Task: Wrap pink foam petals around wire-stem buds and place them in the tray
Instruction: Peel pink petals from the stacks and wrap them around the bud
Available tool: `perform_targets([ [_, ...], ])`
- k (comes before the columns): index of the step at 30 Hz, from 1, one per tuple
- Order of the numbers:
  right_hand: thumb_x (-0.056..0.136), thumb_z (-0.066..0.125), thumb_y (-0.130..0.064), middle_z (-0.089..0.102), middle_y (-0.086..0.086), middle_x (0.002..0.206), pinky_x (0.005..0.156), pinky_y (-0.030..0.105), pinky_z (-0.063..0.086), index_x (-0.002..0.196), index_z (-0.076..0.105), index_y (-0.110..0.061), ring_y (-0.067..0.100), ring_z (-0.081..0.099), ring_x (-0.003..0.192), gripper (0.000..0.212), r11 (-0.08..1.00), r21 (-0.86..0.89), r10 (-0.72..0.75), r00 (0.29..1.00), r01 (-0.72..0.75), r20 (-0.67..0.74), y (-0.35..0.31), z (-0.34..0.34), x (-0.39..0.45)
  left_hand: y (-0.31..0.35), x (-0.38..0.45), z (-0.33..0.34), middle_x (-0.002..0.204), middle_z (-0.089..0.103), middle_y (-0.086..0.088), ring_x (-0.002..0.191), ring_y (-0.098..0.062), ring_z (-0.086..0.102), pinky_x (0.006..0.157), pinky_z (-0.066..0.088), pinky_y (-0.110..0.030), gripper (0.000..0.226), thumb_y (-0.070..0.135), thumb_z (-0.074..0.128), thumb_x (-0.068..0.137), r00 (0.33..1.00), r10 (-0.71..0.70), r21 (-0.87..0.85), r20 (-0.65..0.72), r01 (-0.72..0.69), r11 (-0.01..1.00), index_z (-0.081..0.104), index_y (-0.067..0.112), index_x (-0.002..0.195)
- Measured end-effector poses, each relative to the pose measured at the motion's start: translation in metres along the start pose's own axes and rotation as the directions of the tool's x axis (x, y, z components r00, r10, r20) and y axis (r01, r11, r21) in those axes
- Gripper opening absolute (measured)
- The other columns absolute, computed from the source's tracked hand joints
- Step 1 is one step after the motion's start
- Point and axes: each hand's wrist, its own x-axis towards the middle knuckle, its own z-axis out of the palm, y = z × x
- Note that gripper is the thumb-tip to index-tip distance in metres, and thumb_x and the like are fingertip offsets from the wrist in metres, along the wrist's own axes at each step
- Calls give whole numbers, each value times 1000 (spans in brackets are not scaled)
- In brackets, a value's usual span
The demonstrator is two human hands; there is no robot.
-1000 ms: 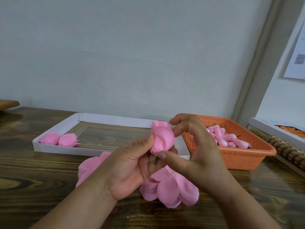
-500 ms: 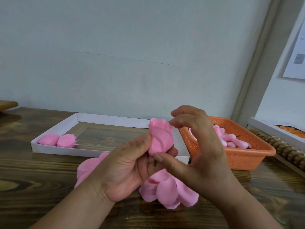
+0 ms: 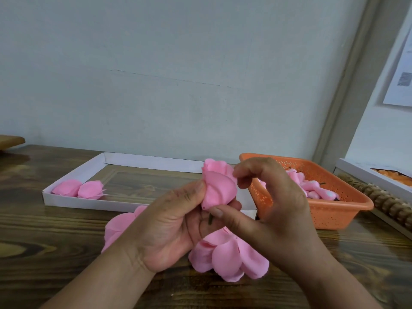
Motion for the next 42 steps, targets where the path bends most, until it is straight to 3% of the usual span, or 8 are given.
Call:
perform_targets([
  [8,69,71,-37,54,-12,84,74,29,44,90,53,-22,9,52,80,32,1000,21,-7,1000,7,4,-1,0,0,0,0,1,84,72,-19,81,-25,72,65,59,-29,44,20,92,52,1000,-9,-10,-3,9,1000,75,-2,86],
  [13,72,71,-35,56,-7,84,78,37,47,93,64,-8,9,52,78,35,997,-30,-70,997,71,35,1,1,0,0,0,-1,88,71,-20,83,-27,72,65,58,-29,50,20,91,54,1000,-15,-13,6,15,1000,73,-4,94],
  [19,75,64,-31,56,-1,74,71,37,45,79,60,-10,15,52,73,22,994,103,4,984,-23,181,4,-8,6,-3,2,-4,85,67,-13,74,-18,68,71,58,-29,37,26,91,56,1000,13,51,-10,-12,999,72,1,76],
  [23,78,62,-20,55,3,69,68,29,43,67,57,-7,17,53,71,17,984,142,68,964,-107,257,8,-12,9,-4,2,-4,93,71,-15,77,-20,71,63,58,-27,44,30,90,56,1000,-21,123,-14,23,992,76,3,87],
  [27,70,62,-11,55,-1,62,61,20,40,58,52,-12,11,51,63,16,943,198,234,957,-266,172,8,-5,5,-5,2,-4,74,71,-12,65,-16,70,58,56,-23,41,34,89,55,999,-18,171,-35,24,985,77,5,81],
  [35,64,63,-15,54,-6,49,46,12,34,51,58,-14,1,43,46,14,814,358,449,887,-456,109,4,6,6,-4,3,-6,70,69,-12,63,-15,68,59,56,-23,40,34,89,55,998,12,191,-62,0,982,76,5,79],
  [38,69,66,-16,57,-9,50,48,10,35,52,60,-20,0,46,46,18,804,388,451,888,-450,95,5,7,5,-4,3,-5,70,69,-10,62,-15,66,59,56,-24,22,28,78,73,995,22,200,-96,-2,980,77,7,79],
  [42,77,75,-14,66,3,61,52,20,43,62,67,-13,11,54,54,17,824,357,448,892,-440,65,6,8,3,-6,4,1,67,68,-8,59,-13,66,56,56,-22,26,23,56,81,990,47,200,-133,-19,980,78,9,76],
])
